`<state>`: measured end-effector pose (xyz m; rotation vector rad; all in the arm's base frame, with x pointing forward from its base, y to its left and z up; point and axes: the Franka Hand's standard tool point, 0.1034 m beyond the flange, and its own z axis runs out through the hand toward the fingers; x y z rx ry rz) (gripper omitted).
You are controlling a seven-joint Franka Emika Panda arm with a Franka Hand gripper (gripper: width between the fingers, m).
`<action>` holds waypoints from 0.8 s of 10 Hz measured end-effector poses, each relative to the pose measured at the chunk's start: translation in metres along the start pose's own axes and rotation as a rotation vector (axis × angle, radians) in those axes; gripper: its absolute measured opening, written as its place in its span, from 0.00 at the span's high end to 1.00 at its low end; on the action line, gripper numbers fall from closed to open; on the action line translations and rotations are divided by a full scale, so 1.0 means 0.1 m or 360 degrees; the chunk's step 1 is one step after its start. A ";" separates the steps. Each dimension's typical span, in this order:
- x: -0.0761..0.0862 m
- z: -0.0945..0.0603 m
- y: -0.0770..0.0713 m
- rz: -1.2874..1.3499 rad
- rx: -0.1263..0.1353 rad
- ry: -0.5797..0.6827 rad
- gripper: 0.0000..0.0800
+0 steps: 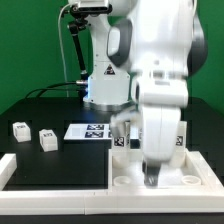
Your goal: Assemble square table
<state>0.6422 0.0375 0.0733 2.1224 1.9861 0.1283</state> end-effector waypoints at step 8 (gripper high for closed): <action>-0.97 -0.51 -0.18 0.0518 0.0058 -0.0072 0.19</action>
Offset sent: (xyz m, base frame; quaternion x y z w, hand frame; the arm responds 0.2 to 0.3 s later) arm -0.0414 -0.0675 0.0405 0.0156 -0.0114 0.0024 0.9998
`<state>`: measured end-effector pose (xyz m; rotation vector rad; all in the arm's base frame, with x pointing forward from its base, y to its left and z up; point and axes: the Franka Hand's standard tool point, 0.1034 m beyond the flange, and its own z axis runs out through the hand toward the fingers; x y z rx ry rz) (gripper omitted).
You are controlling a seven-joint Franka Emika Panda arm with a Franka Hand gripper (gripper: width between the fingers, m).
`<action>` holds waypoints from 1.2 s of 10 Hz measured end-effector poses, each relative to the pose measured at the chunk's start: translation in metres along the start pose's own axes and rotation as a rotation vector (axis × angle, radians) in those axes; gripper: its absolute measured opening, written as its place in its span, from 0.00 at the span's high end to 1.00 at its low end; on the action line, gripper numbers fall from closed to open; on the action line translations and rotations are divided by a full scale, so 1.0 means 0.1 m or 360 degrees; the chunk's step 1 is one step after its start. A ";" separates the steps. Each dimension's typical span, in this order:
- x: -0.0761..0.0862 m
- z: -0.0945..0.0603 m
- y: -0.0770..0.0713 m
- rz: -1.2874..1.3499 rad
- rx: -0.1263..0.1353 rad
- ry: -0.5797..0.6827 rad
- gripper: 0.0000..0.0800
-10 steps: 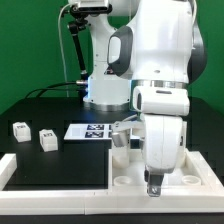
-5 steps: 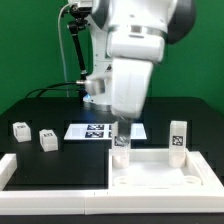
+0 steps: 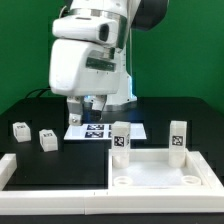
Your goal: Assemble square table
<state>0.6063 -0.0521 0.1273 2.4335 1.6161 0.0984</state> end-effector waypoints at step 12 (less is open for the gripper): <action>-0.93 0.36 -0.44 0.1069 0.0160 -0.0008 0.19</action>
Offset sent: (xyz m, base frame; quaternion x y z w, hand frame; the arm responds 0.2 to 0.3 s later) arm -0.0457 -0.0608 0.0077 0.0564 -0.0351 0.1795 0.9815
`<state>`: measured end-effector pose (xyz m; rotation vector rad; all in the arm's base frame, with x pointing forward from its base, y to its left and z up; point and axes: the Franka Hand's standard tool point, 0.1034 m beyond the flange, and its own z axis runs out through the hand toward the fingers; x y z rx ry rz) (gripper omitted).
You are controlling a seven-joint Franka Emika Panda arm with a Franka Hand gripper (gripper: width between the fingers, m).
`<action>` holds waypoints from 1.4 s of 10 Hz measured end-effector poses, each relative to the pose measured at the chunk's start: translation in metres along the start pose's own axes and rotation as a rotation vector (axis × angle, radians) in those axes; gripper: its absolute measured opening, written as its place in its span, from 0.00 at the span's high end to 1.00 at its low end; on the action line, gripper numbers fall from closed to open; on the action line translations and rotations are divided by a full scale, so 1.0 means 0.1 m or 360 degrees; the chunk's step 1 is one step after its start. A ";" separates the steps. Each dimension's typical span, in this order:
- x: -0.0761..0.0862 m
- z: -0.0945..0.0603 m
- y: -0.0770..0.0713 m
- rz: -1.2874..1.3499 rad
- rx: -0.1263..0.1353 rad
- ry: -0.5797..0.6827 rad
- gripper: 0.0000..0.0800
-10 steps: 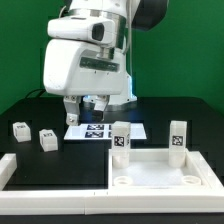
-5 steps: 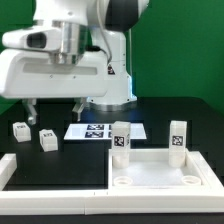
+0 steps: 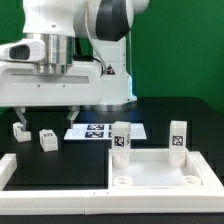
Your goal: Assemble square table
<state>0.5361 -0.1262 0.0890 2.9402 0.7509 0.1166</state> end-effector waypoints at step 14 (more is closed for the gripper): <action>-1.01 0.48 -0.60 -0.0060 0.0339 -0.0936 0.19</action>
Offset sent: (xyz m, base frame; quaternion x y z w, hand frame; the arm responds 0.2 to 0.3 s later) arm -0.0704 -0.0128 -0.0140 0.0276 -0.2351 -0.0013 0.9716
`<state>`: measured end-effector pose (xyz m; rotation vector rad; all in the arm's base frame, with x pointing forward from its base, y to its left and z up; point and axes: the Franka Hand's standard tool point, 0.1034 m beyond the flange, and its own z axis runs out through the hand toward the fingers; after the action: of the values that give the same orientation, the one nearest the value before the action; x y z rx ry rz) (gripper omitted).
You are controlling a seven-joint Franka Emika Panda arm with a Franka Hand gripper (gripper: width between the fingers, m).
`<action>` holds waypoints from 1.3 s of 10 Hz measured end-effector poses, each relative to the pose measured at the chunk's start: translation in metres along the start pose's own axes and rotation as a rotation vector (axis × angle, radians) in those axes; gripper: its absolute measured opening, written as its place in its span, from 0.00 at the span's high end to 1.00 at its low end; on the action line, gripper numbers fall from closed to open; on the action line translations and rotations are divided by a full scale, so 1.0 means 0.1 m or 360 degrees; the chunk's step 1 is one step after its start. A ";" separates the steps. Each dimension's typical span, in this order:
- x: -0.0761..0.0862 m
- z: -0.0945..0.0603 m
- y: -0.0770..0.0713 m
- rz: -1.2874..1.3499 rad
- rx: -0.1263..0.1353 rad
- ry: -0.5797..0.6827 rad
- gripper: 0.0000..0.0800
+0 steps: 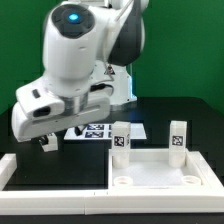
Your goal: Assemble square table
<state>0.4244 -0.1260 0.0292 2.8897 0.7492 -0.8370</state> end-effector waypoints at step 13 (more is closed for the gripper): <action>-0.32 0.37 -0.04 0.0164 0.0055 -0.0306 0.19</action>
Offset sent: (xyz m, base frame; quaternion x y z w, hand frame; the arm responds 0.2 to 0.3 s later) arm 0.0000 0.0000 0.0000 0.0000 0.0000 0.0000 1.0000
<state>0.3808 -0.1432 0.0147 2.7953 0.5685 -1.1043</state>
